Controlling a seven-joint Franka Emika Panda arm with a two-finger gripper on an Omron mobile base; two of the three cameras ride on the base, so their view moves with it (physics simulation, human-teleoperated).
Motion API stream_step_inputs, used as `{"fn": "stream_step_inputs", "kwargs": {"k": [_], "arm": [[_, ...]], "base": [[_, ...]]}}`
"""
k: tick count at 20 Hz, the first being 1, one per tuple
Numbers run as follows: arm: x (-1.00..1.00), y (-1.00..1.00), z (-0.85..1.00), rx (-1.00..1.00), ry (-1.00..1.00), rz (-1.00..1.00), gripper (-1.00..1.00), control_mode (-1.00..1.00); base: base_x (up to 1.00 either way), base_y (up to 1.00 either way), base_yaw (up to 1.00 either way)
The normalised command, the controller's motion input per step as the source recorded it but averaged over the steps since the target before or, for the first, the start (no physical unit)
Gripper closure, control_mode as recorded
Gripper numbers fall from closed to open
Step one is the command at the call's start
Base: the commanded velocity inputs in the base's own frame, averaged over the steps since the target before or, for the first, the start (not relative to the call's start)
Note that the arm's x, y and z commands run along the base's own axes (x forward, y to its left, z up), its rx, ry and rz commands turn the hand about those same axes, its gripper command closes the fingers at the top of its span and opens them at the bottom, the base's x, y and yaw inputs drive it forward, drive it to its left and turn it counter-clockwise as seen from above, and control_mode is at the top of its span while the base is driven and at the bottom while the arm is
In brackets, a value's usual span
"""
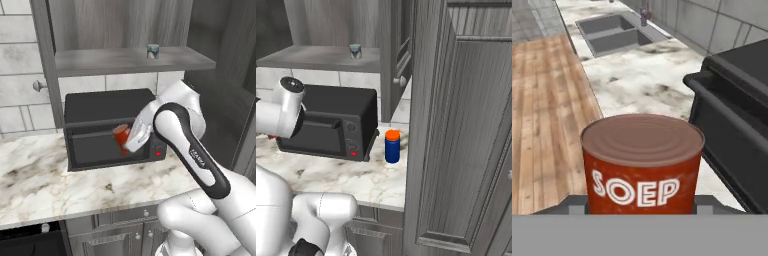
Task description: Restock the canned food cabinet by taking the new fresh canned food from the counter and placing it in the cabinet. Then, take the old canned food from the cabinet and place it on the counter.
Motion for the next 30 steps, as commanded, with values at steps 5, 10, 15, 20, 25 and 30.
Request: {"fn": "stream_step_inputs", "kwargs": {"k": [5,10,15,20,25,30], "arm": [[-0.41,0.59,-1.00,0.12,0.10,0.23,1.00,-1.00],[-0.09,0.68,-0.96,0.38,-0.07,0.01,1.00,-1.00],[0.06,0.58,-0.42,-0.02,-0.05,0.00,1.00,-1.00],[0.34,0.63,-0.37,-0.05,0.00,0.00,1.00,-1.00],[0.45,0.52,-0.41,0.00,0.00,0.00,1.00,-1.00],[0.50,0.50,-0.40,0.00,0.00,0.00,1.00,-1.00]], "base": [[0.00,0.00,0.00],[0.00,0.00,0.00],[0.00,0.00,0.00],[0.00,0.00,0.00],[0.00,0.00,0.00],[0.00,0.00,0.00]]}}
